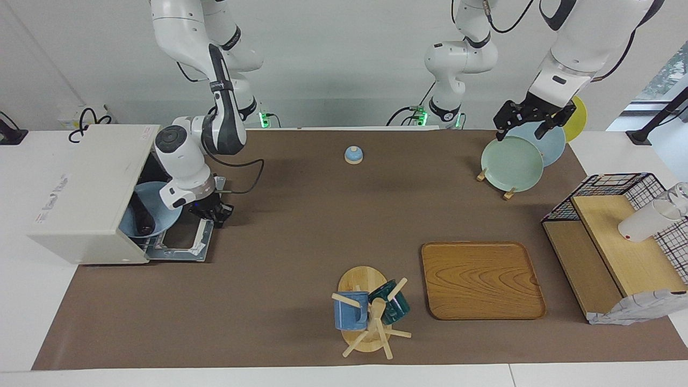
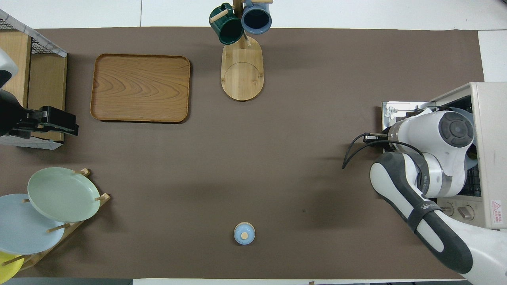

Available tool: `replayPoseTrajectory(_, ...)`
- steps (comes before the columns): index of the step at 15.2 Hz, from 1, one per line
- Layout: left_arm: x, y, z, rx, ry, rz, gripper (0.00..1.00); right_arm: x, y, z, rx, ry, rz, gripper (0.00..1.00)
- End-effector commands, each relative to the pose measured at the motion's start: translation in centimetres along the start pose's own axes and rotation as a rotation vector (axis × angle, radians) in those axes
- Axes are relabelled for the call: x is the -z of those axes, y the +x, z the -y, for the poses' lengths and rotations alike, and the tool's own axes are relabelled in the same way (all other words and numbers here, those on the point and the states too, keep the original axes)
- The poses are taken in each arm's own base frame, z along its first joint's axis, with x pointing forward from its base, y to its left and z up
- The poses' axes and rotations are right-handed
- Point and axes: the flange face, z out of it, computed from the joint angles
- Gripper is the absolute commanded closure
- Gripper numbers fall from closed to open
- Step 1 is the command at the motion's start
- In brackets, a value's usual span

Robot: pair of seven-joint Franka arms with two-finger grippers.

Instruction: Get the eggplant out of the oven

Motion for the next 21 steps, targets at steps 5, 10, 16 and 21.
replayPoseTrajectory(5, 0.4, 0.1, 0.7, 0.020, -0.005, -0.034, 0.00, 5.4, 2.8, 1.7, -0.032, -0.019, 0.039, 0.78)
replayPoseTrajectory(10, 0.5, 0.0, 0.6, 0.017, -0.004, -0.033, 0.00, 12.7, 2.8, -1.8, 0.082, -0.211, 0.073, 0.16)
replayPoseTrajectory(16, 0.4, 0.0, 0.9, 0.023, -0.004, -0.033, 0.00, 11.8, 2.6, -6.1, 0.126, -0.205, 0.105, 0.20)
replayPoseTrajectory(21, 0.5, 0.1, 1.0, 0.026, -0.005, -0.037, 0.00, 9.9, 1.6, -7.5, 0.121, -0.184, 0.041, 0.32)
